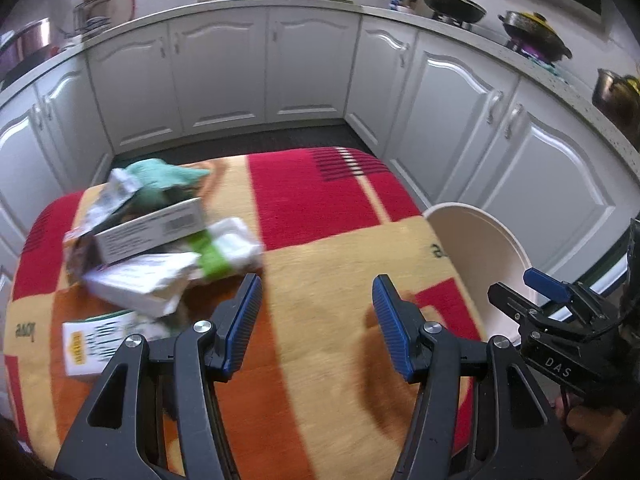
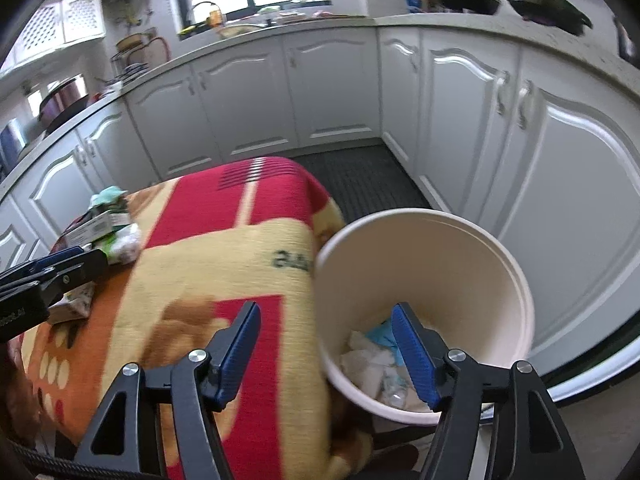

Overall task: Collect trash
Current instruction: 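Move both open tools back over the trash on the table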

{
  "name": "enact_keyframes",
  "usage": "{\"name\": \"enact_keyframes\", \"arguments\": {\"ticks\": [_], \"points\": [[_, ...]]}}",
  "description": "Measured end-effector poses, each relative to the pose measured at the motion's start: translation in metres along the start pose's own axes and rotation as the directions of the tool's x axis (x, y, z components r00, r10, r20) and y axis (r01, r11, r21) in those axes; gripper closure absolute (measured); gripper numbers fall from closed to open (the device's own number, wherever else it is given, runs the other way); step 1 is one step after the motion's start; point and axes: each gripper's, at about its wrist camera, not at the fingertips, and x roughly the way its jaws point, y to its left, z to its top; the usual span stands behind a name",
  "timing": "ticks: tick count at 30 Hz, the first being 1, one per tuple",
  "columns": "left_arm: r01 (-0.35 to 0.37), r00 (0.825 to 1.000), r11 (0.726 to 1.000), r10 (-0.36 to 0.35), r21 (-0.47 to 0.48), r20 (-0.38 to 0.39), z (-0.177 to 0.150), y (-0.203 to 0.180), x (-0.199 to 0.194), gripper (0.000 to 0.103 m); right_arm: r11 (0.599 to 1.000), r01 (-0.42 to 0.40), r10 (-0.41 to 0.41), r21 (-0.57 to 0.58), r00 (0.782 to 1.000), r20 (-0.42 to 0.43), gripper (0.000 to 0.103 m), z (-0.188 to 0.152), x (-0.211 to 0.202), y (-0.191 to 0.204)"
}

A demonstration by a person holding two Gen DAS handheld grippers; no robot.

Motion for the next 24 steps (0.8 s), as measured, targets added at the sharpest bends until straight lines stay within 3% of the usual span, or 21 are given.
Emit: {"name": "enact_keyframes", "arguments": {"ticks": [12,19,22,24], "points": [[-0.012,1.0,0.998,0.011,-0.056,-0.015,-0.025,0.08,-0.033,0.042,0.987,-0.121,0.119,-0.101,0.993,-0.027,0.035,0.003,0.002,0.073],[-0.138,0.99,0.987,0.135,-0.078,-0.043,-0.034,0.134,-0.037,0.041,0.975,-0.184,0.177,-0.121,0.982,-0.071,0.035,0.001,0.016,0.104],[-0.219,0.976,0.969,0.215,-0.112,-0.044,-0.033,0.164,-0.036,0.041,0.97,-0.2,0.189,-0.135,0.978,-0.088,0.035,0.002,0.022,0.114],[-0.296,0.955,0.947,0.29,-0.128,-0.063,-0.031,0.185,-0.029,0.041,0.968,-0.204,0.191,-0.146,0.977,-0.096,0.035,0.003,0.026,0.12]]}}
